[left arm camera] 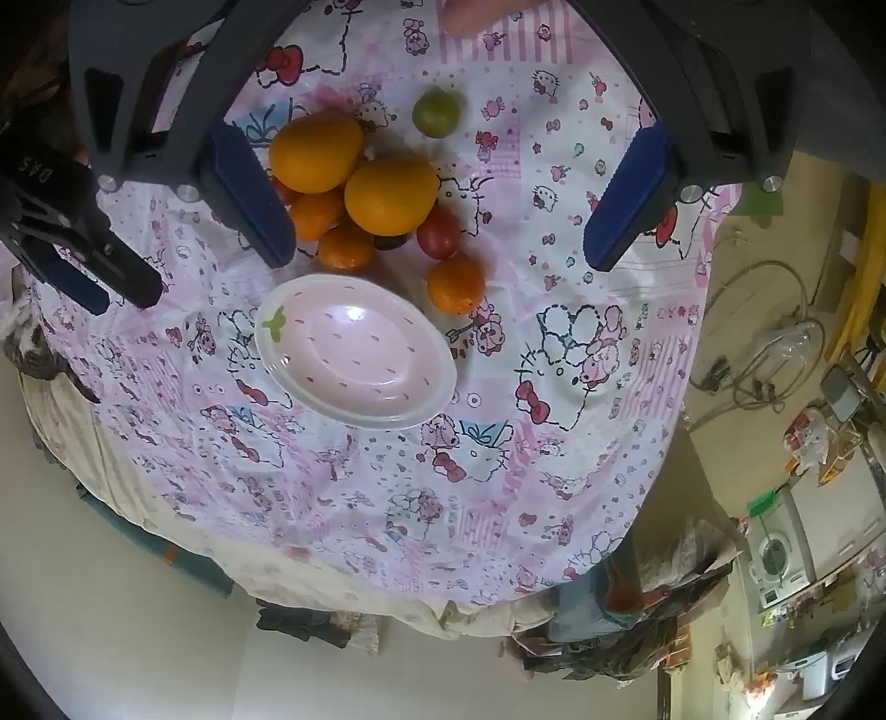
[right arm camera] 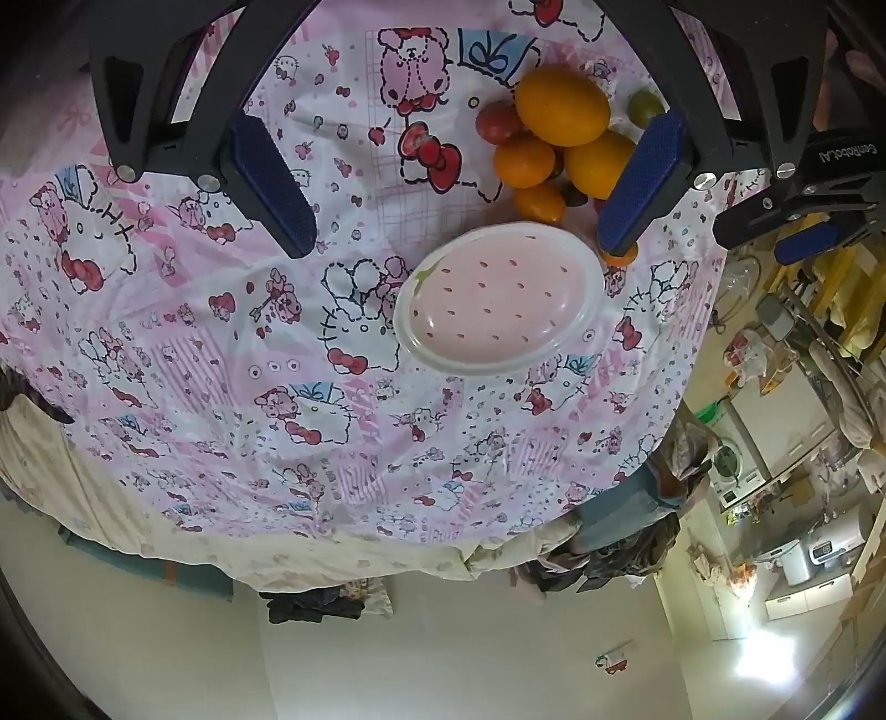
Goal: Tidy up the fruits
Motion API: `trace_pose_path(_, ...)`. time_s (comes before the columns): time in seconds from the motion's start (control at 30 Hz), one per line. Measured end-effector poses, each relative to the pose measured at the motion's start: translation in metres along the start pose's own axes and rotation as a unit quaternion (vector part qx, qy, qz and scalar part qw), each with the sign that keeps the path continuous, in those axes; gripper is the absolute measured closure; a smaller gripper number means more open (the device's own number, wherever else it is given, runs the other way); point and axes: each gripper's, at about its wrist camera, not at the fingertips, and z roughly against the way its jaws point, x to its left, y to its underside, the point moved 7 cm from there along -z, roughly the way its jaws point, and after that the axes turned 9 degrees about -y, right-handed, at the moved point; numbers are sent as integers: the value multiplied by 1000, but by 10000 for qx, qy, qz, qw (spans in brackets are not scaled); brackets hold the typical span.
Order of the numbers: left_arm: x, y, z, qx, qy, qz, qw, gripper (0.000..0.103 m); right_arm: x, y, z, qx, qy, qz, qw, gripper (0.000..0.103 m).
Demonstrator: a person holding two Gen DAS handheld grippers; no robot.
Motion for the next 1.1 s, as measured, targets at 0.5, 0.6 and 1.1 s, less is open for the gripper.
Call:
trace_pose_path(0.5,6,-1,-3,-13,3,17,10000,0,3,-2,4,-24,3,14,10000,0)
trace_pose_path(0.6,3,1,-1,-2,-13,35,10000,0,-2,0,2,-21,4,13,10000,0)
trace_pose_path(1.1,5,1,-2,14,1,59,10000,0,-2,1,1,-2,-4,-6,10000,0)
